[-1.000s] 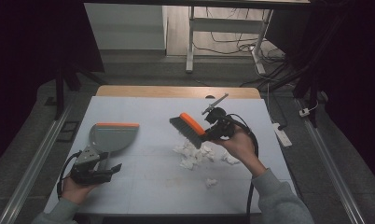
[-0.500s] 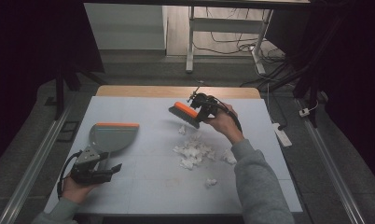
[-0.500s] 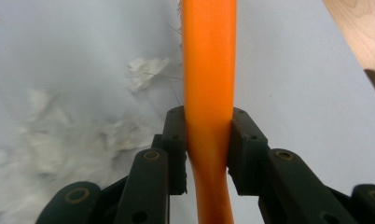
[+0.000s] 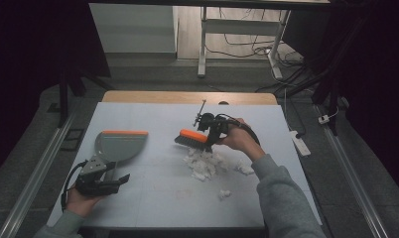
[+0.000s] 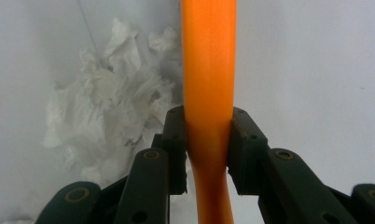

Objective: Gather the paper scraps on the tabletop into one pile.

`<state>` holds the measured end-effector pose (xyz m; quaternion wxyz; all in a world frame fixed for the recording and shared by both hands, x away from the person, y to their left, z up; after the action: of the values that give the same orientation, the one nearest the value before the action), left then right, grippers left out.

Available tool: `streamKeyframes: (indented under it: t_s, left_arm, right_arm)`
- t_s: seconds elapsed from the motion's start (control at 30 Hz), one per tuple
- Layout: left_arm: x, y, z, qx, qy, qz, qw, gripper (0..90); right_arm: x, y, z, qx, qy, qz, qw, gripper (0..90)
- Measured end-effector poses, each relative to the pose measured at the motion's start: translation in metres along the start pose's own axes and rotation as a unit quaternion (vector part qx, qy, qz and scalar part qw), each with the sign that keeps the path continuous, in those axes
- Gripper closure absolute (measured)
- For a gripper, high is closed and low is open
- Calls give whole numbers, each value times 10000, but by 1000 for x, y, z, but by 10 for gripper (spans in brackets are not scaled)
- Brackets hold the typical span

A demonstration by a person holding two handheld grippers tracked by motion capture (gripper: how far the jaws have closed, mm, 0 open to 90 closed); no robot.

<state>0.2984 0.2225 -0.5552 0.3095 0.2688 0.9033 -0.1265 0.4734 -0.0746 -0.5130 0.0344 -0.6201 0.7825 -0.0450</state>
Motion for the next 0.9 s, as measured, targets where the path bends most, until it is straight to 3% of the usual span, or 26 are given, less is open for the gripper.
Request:
streamKeyframes:
  t_s: [0.17, 0.27, 0.33, 0.4, 0.5, 0.6, 0.67, 0.73, 0.83, 0.9]
  left_arm:
    - [0, 0, -1, -6, -18, -18, 10000, 281]
    - [0, 0, -1, -5, -19, -22, 10000, 281]
    - [0, 1, -1, 3, -19, -33, 10000, 281]
    - [0, 1, 0, 23, -10, -41, 10000, 280]
    - [-1, -1, 0, 31, -10, -13, 10000, 280]
    - [-1, -2, 0, 45, -22, 9, 10000, 280]
    - [-1, -2, 0, 52, -19, 13, 10000, 280]
    - [-1, -2, 0, 62, -20, 14, 10000, 280]
    - [-3, -3, 1, 73, -16, 30, 10000, 280]
    - [-3, -4, 2, 74, -13, 52, 10000, 280]
  right_arm:
    - [18, -10, -29, 227, -698, 575, 9956, 704]
    - [36, -12, -41, 226, -940, 1007, 9902, 704]
    - [52, -8, -46, 212, -1088, 1416, 9837, 704]
    - [70, -1, -47, 237, -1038, 1690, 9798, 704]
    - [102, 7, -42, 230, -834, 2269, 9701, 704]
    - [139, 13, -35, 191, -575, 2862, 9562, 704]
    - [162, 18, -31, 126, -403, 3243, 9450, 704]
    - [183, 24, -25, 165, -104, 3484, 9371, 704]
    - [201, 32, -15, -61, 85, 3675, 9300, 704]
    - [206, 34, -10, -193, 149, 3721, 9279, 704]
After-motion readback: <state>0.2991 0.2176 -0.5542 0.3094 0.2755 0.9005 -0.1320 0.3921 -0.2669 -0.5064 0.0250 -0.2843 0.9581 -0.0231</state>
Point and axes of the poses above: each handheld gripper's, and its own axes: z roughly forward along the jaws, x roughly out of its underside, y roughly to its left, the point moved 8 cm from there along z, roughly forward along the jaws, and after that the axes turned 12 degrees about y, right-handed, at the moved point
